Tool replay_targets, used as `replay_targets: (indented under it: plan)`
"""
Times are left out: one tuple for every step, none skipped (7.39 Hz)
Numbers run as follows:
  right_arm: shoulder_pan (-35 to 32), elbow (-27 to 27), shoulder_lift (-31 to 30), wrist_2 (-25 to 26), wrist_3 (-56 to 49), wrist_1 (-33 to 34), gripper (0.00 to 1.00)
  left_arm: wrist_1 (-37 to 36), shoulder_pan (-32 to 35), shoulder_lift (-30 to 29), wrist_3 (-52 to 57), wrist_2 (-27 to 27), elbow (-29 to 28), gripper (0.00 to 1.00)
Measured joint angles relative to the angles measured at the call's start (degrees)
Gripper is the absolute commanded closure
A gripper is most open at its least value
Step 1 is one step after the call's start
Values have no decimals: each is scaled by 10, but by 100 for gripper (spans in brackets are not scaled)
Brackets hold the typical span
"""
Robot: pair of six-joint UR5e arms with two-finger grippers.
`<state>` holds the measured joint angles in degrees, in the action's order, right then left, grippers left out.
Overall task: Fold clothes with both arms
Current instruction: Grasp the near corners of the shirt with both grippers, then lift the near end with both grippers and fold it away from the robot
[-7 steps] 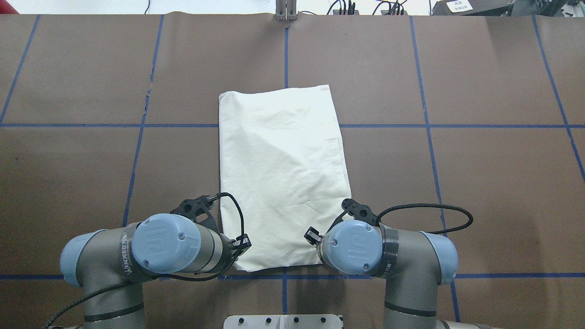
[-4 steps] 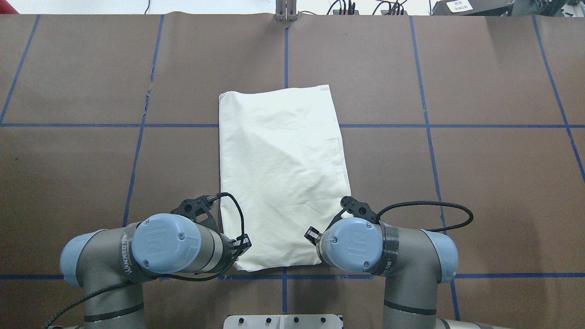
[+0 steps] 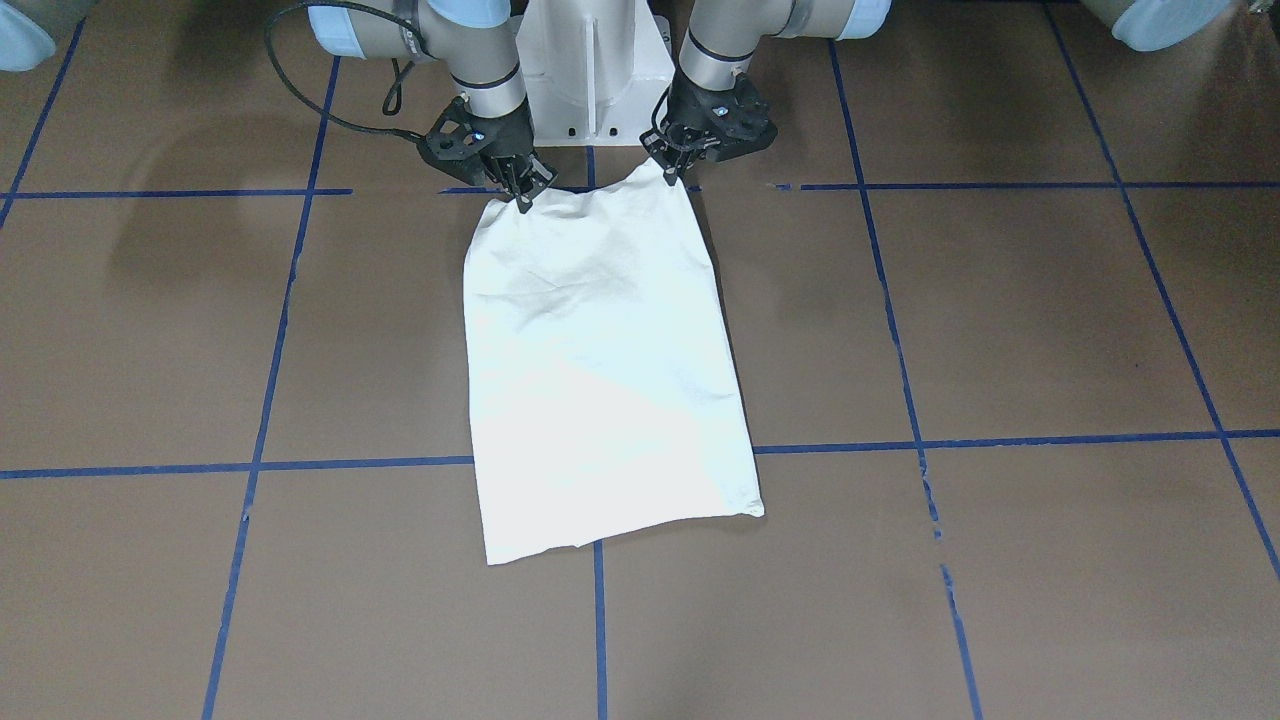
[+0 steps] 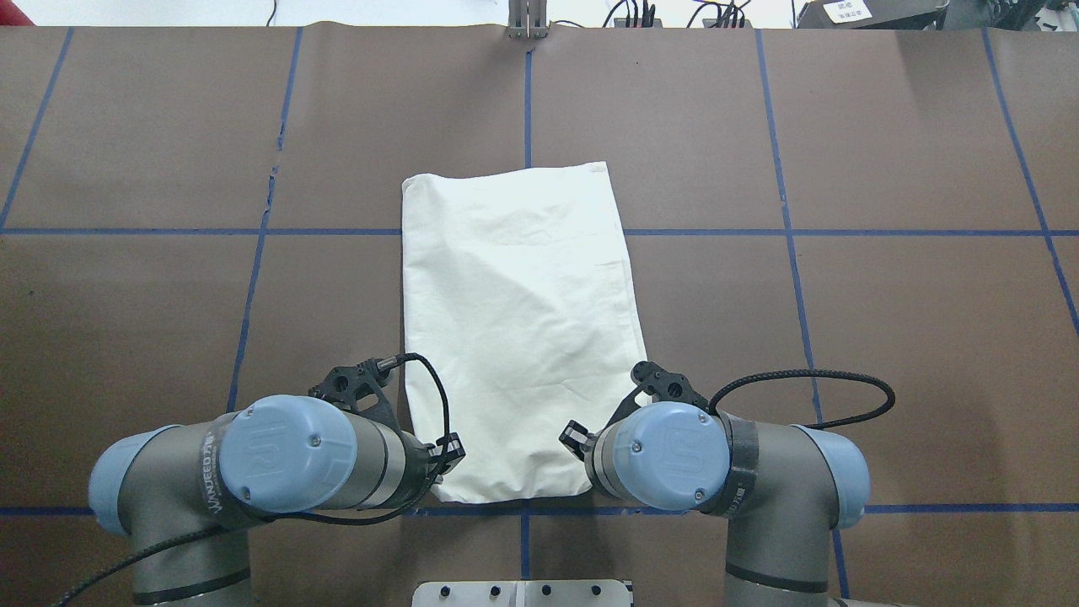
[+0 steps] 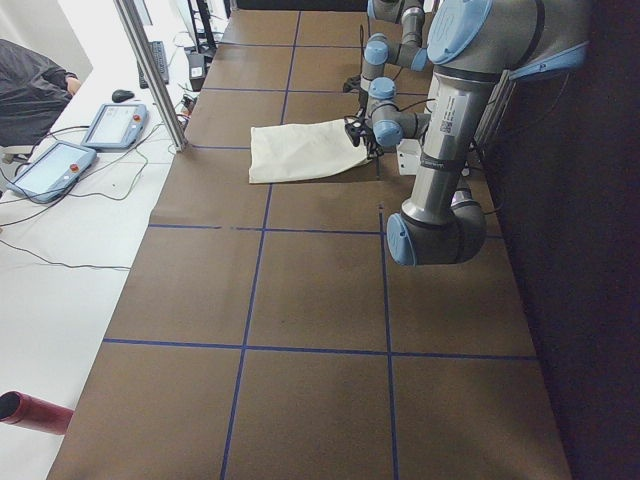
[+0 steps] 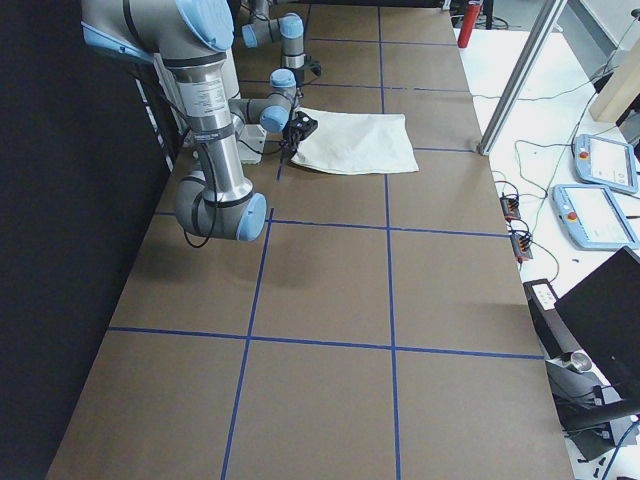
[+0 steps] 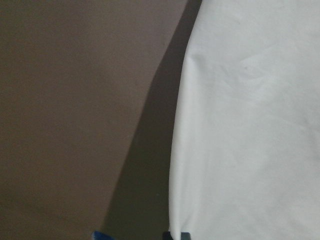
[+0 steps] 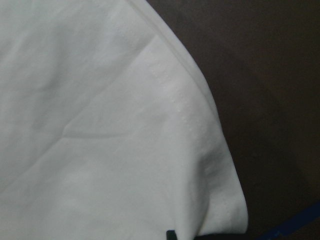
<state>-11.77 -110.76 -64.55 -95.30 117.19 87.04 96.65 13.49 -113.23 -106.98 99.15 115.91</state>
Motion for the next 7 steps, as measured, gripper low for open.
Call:
replay_targets:
  plan:
    - [24, -31, -14, 1, 1, 0, 100, -2, -18, 3, -1, -1, 20, 100]
    - [52, -69, -35, 4, 2, 1, 100, -10, -41, 5, -1, -3, 41, 100]
    - [72, -100, -52, 5, 4, 1, 100, -28, -61, 7, -1, -4, 64, 100]
    - [75, -115, -59, 5, 4, 1, 100, -44, -70, 8, -1, -4, 82, 100]
    - [60, -119, -59, 3, -2, 0, 100, -53, -70, 7, 2, -3, 93, 100]
    - [33, -119, -56, -3, -17, -1, 100, -56, -62, 6, 14, -2, 99, 100]
    - [-8, -114, -49, -16, -44, -3, 100, -57, -35, 3, 41, 0, 100, 100]
